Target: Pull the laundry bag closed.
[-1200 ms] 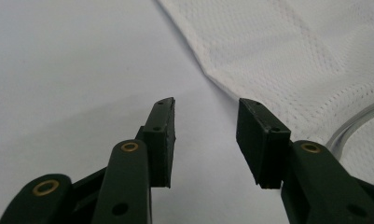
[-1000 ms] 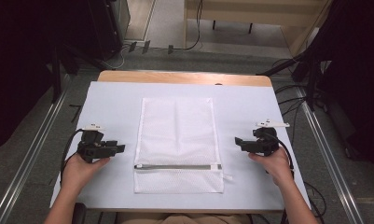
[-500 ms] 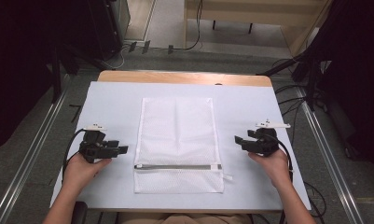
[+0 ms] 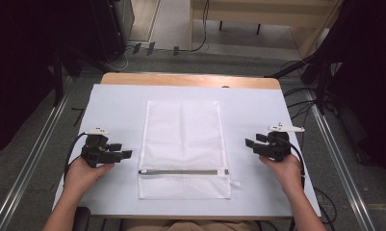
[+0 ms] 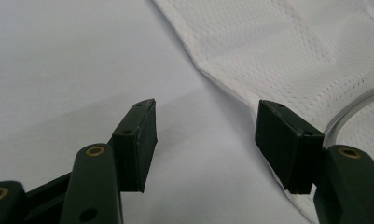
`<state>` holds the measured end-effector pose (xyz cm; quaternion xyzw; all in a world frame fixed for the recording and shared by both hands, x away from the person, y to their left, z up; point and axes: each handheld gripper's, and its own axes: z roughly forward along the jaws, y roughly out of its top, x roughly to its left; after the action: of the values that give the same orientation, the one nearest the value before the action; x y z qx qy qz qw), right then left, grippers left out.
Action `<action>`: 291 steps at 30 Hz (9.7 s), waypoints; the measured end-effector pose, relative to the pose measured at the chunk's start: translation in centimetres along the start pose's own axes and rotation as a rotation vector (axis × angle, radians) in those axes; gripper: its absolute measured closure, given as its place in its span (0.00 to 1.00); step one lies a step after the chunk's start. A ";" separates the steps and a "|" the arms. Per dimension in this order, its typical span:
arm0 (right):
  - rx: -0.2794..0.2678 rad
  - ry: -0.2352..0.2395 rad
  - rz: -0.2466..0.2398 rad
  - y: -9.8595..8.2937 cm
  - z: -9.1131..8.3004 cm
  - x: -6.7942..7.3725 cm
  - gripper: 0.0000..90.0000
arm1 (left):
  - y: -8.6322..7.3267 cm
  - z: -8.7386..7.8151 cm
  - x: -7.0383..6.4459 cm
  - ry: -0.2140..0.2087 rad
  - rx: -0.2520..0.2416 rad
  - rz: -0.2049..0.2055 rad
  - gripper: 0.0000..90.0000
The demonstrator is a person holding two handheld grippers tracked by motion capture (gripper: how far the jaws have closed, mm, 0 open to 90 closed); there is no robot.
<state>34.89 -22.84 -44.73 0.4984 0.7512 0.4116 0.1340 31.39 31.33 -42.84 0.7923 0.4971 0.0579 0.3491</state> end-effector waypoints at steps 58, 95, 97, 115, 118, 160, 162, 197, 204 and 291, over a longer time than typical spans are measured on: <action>0.091 0.139 -0.088 0.8 0.7 4.8 0.58 | -0.3 -0.6 -0.1 -0.046 -0.028 0.002 0.45; 0.126 0.267 -0.189 0.8 1.9 11.7 0.69 | -0.5 -0.8 -0.5 -0.064 -0.034 0.024 0.46; 0.126 0.272 -0.192 0.8 1.9 11.9 0.69 | -0.5 -0.8 -0.5 -0.065 -0.036 0.023 0.46; 0.154 0.357 -0.291 1.6 4.0 17.1 0.77 | -0.6 -0.9 -0.5 -0.064 -0.043 0.023 0.47; 0.164 0.373 -0.292 1.7 4.5 17.7 0.78 | -0.7 -0.9 -0.5 -0.062 -0.042 0.019 0.48; 0.268 0.548 -0.375 1.3 10.9 26.2 0.84 | -1.1 -1.3 0.4 -0.042 -0.056 0.000 0.48; 0.272 0.548 -0.373 1.2 11.2 26.5 0.84 | -1.1 -1.3 0.4 -0.041 -0.056 0.000 0.48; 0.280 0.513 -0.397 1.0 14.0 28.9 0.98 | -1.2 -1.5 0.3 -0.056 -0.053 0.004 0.48; 0.251 0.506 -0.406 1.7 13.3 28.4 0.98 | -1.4 -1.5 -0.3 -0.101 -0.058 0.034 0.49; 0.183 0.609 -0.399 3.4 11.7 24.9 0.99 | -0.9 0.7 -3.3 -0.281 0.108 0.196 0.99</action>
<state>32.54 4.80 -44.33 0.2068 0.8727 0.4379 -0.0628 29.37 28.51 -43.12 0.8549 0.3660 -0.0465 0.3647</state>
